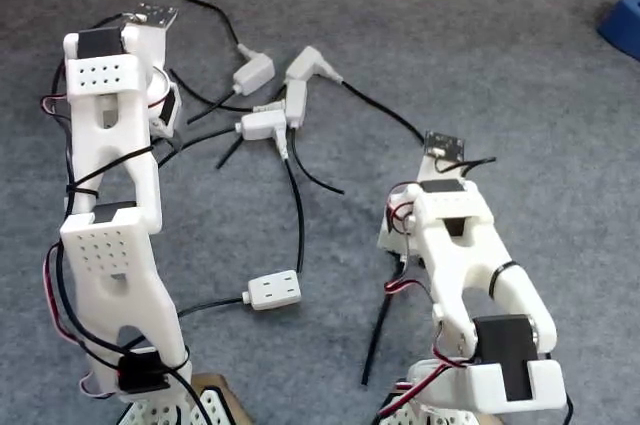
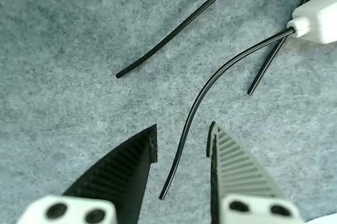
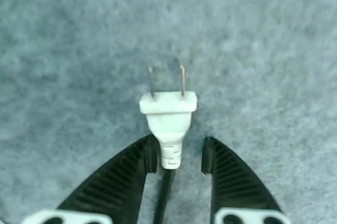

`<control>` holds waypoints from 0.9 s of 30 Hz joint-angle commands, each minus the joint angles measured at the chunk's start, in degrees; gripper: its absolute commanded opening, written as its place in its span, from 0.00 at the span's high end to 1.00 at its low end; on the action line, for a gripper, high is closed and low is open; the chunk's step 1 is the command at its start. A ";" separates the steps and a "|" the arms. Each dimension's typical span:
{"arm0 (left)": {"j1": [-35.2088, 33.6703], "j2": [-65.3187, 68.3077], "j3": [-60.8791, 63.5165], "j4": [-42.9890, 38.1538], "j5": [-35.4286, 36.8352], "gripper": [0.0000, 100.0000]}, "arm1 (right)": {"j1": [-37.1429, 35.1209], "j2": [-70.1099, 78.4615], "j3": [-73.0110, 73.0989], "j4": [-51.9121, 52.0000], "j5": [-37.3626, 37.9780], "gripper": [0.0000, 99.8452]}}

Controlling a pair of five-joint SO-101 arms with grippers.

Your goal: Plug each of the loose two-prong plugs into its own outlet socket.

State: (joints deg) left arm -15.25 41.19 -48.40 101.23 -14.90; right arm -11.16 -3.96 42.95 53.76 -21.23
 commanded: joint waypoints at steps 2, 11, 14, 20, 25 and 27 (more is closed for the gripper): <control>-0.66 -4.35 -0.57 0.44 -0.53 0.83 | 0.31 0.75 -2.15 -0.40 0.62 0.86; -0.66 -4.35 -0.57 0.44 -0.62 0.83 | 0.04 0.66 -2.15 4.53 15.03 0.99; -0.48 -4.35 -0.57 0.44 -0.62 0.83 | 0.04 0.40 -2.59 9.01 21.98 0.98; -0.31 -4.18 -0.57 0.35 -0.62 0.83 | -1.45 0.31 -3.21 12.35 36.22 0.99; -0.31 -3.91 -0.57 0.26 -0.97 0.83 | -3.91 -0.75 -13.23 11.03 36.22 0.99; -0.31 -3.91 -0.57 -0.09 -4.40 0.83 | -3.91 -2.07 -18.86 9.54 36.66 0.99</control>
State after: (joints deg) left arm -15.25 41.19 -48.40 101.23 -15.87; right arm -14.24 -3.43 32.66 64.92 14.37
